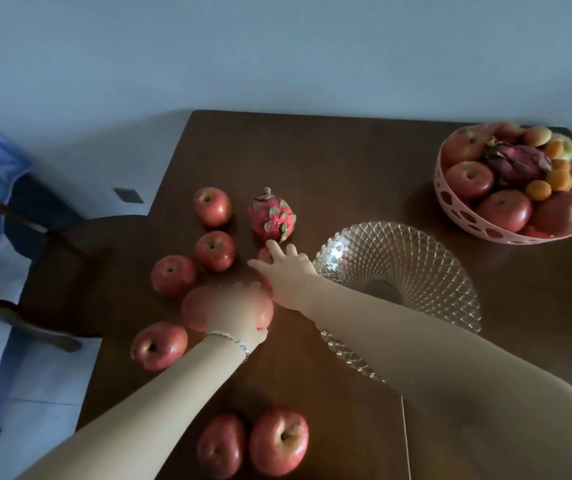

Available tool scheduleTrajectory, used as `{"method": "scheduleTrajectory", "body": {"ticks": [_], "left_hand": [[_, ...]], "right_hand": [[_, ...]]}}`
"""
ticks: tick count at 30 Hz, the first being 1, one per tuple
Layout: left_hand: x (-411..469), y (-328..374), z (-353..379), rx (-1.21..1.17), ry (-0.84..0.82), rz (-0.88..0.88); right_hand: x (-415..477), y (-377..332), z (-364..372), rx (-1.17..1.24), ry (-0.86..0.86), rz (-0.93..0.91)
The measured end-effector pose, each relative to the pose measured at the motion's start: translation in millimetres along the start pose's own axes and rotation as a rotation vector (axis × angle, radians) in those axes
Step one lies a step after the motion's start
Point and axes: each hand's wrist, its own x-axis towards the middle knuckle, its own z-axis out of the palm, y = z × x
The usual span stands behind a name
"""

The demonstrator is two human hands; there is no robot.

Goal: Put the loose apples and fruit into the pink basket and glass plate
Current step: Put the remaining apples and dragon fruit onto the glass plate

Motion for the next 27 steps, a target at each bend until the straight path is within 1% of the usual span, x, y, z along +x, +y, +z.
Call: {"method": "scheduleTrajectory", "body": {"ticks": [3,5,7,9,11,13,14,16,18,21,23,27], "left_hand": [[2.0,-6.4,2.4,-0.016,0.021,0.025],[1.2,-9.3,3.5,-0.055,0.029,0.036],[-1.4,-10.4,3.8,-0.103,0.062,0.045],[-5.0,-11.0,6.3,-0.182,0.166,0.058],[-8.9,-1.9,7.1,-0.351,0.302,0.086],[-12.5,16.3,-3.1,-0.526,0.450,0.109],[-13.0,32.0,-11.0,-0.600,0.480,0.127],[-10.5,60.5,-26.8,-0.680,0.436,0.165],[-5.6,97.0,-35.7,-0.691,0.317,0.209],[8.8,142.5,-30.0,-0.680,0.117,0.197],[18.8,167.9,-23.4,-0.657,0.016,0.181],[30.9,190.1,-16.3,-0.638,-0.081,0.142]], "right_hand": [[10.6,0.5,7.2,-0.007,-0.020,0.009],[11.3,2.2,8.2,0.060,0.021,0.000],[3.7,9.0,7.7,0.204,0.076,-0.004],[-14.4,19.9,3.0,0.404,0.166,0.026],[-41.4,38.5,-3.7,0.573,0.289,0.081],[-70.5,59.2,-9.5,0.688,0.432,0.150],[-86.8,73.2,-12.0,0.730,0.493,0.192],[-109.4,98.3,-13.2,0.784,0.543,0.289],[-131.6,127.7,-8.9,0.837,0.550,0.384],[-154.8,158.7,2.4,0.906,0.516,0.482],[-169.0,173.9,10.1,0.907,0.482,0.514],[-181.2,189.2,21.6,0.928,0.421,0.525]]}}
